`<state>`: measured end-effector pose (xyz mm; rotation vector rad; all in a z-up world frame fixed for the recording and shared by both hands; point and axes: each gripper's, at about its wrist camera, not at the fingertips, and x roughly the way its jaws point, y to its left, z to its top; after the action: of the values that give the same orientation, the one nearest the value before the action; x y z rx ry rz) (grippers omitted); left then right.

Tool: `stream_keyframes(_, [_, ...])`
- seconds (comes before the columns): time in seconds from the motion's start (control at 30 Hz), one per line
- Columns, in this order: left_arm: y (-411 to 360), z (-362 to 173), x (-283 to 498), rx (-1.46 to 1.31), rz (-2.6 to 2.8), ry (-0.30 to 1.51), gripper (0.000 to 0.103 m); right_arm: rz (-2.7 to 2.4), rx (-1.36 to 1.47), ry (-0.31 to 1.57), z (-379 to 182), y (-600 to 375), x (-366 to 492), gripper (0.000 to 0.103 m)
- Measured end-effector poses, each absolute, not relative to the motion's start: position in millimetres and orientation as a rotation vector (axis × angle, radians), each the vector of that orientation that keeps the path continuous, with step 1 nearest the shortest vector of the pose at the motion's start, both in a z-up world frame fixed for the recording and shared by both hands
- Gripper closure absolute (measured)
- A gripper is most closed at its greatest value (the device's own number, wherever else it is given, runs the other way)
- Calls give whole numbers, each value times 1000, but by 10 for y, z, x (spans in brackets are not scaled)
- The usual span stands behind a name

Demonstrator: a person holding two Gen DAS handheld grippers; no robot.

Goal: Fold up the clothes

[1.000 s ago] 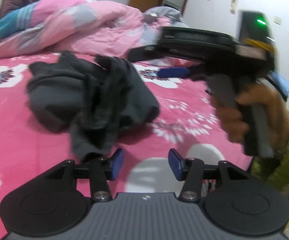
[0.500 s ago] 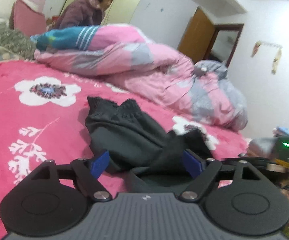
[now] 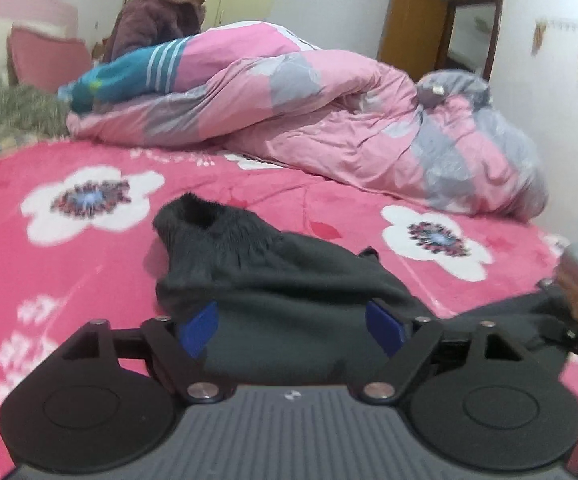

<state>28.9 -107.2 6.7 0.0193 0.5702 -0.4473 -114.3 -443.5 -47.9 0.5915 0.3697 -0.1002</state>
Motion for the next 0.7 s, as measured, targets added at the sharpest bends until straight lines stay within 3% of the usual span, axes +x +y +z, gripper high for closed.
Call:
stream_keyframes(0.2, [-1656, -84, 446, 194, -455, 603, 15, -154, 552, 439, -826, -4378, -1084, 97])
stream_keyframes(0.27, [-1760, -181, 456, 226, -469, 607, 26, -142, 570, 429, -924, -4395, -1114, 97])
stream_keyframes(0.43, [-1786, -367, 524, 218, -476, 657, 88, -107, 571, 385, -971, -4406, -1198, 97])
stream_keyframes(0.53, [-1614, -310, 504, 167, -435, 626, 99, -98, 578, 374, -972, -4414, -1208, 97])
stream_keyframes(0.7, [-1160, -73, 427, 74, -353, 568, 100, -81, 617, 360, -954, -4459, -1246, 96])
